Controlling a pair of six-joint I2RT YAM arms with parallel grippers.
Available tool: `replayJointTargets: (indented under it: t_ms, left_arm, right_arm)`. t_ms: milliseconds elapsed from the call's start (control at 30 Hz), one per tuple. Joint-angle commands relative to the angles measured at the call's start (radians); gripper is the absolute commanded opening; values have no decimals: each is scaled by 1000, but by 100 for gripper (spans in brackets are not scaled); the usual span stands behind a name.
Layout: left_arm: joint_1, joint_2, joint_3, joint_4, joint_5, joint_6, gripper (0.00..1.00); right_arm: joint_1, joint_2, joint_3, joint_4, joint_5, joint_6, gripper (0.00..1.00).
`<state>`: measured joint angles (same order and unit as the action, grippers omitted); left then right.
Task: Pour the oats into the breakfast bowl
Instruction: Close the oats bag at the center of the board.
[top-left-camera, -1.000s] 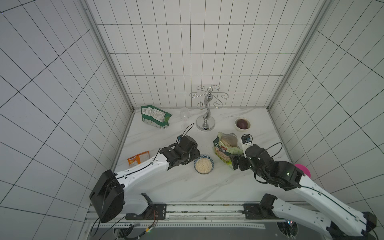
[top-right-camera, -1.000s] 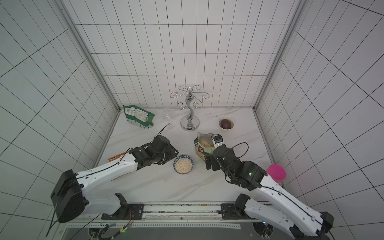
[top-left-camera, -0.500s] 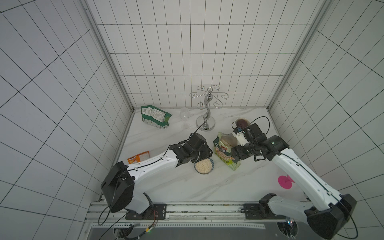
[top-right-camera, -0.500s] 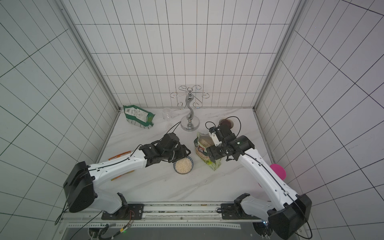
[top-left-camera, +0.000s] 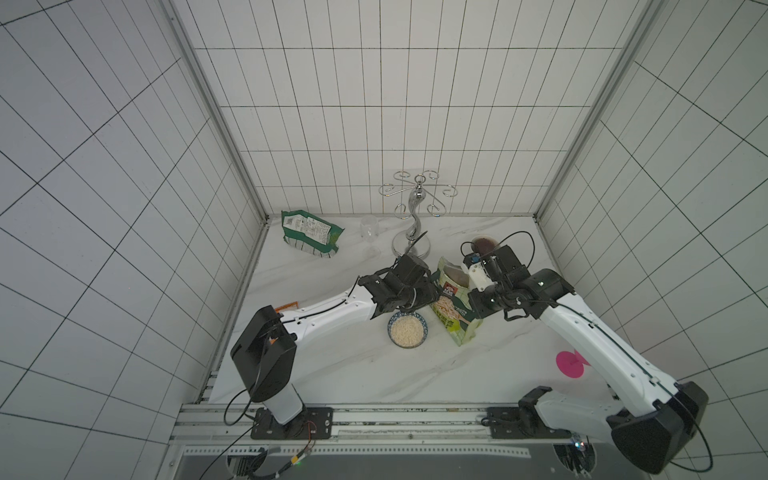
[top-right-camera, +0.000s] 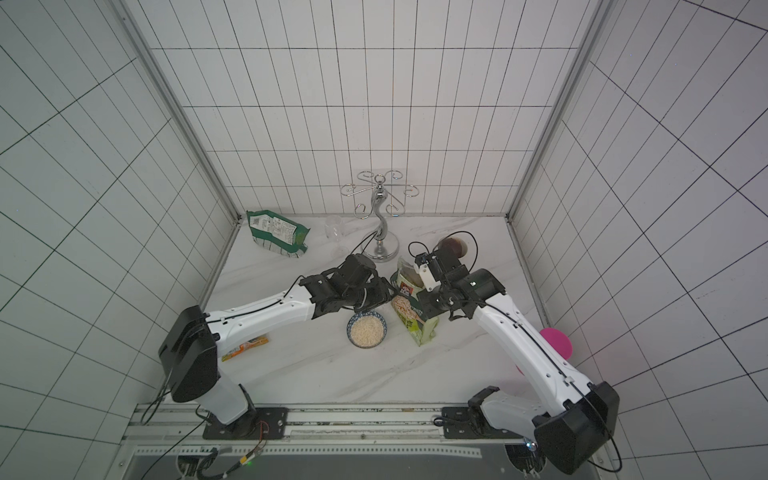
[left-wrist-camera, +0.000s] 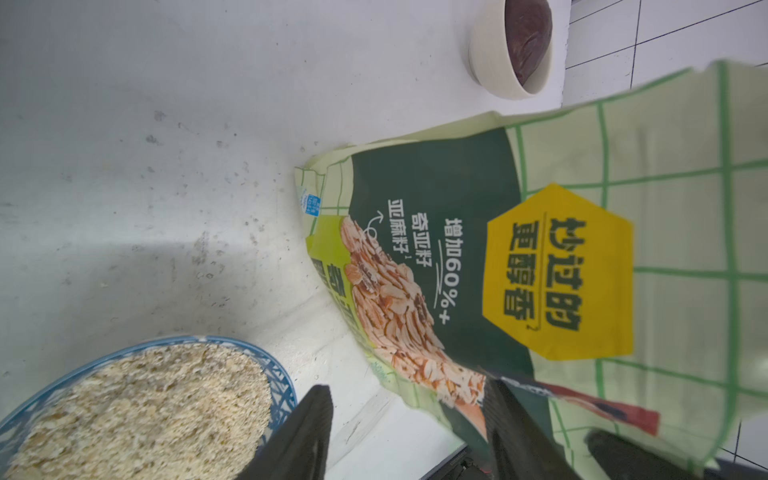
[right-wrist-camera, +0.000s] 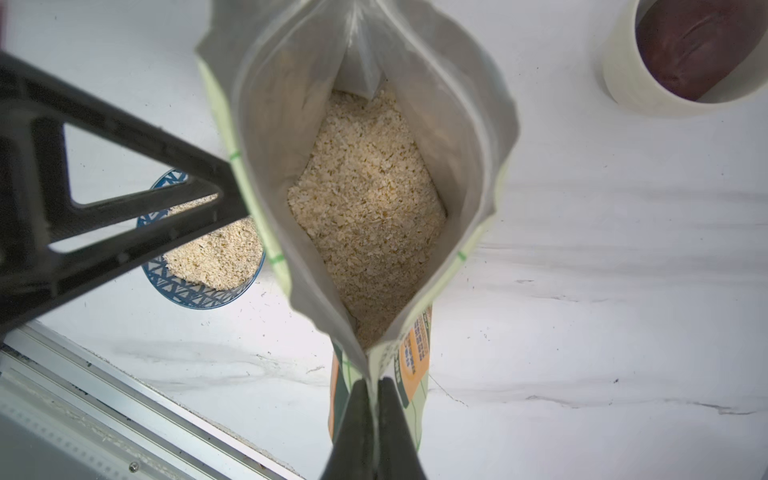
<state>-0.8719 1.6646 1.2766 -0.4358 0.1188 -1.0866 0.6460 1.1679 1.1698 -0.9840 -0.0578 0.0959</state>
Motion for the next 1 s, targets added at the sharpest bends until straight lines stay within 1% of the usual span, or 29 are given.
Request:
replayJointTargets:
  t_ms: [0,100,200,233,267,333,367,400,467,533,600,733,800,833,867,900,967]
  left_arm:
    - [-7,34,55,19,-11,-17,59]
    - [-7,62,79,20,-21,-27,58]
    - [-7,75,91,13,-22,-26,58]
    - [-8,72,87,12,-23,-24,57]
    - [-7,69,81,13,-28,-23,57]
    - [-7,53,64,11,-36,-23,57]
    - [-7,43,52,11,-40,-22,57]
    - [-7,33,41,10,-46,-22,57]
    - [-7,9,13,9,-63,-24,57]
    - [-7,-12,-8,5,-75,-24,57]
    - [-8,-28,-24,-4,-87,-23,57]
    - [-9,-48,-51,-12,-105,-22,57]
    - [-9,-48,-53,-15,-107,-22,57]
    - [-9,-49,-53,-16,-106,-21,57]
    - [-9,-47,-51,-18,-104,-22,57]
    - [-9,-47,-51,-18,-105,-21,57]
    - [-9,-47,-50,-20,-105,-24,57]
  right_arm:
    - [55,-58,-20,14,45,97,0]
    - [91,-68,-55,30,61,140,0]
    - [99,-63,-75,25,91,171,0]
    - [99,-64,-77,21,107,177,6]
    - [101,-65,-77,17,123,182,19]
    - [101,-69,-73,19,147,183,37]
    - [102,-68,-69,22,157,182,45]
    - [103,-66,-63,26,165,180,51]
    - [103,-50,-49,31,178,171,60]
    - [103,-22,-28,33,187,160,63]
    - [104,14,-2,33,203,148,64]
    - [106,85,44,37,220,124,62]
    - [111,115,64,40,219,117,58]
    - [114,125,74,40,220,115,54]
    - [118,132,83,40,223,113,47]
    - [122,140,88,39,229,114,34]
    - [130,142,93,36,245,118,3]
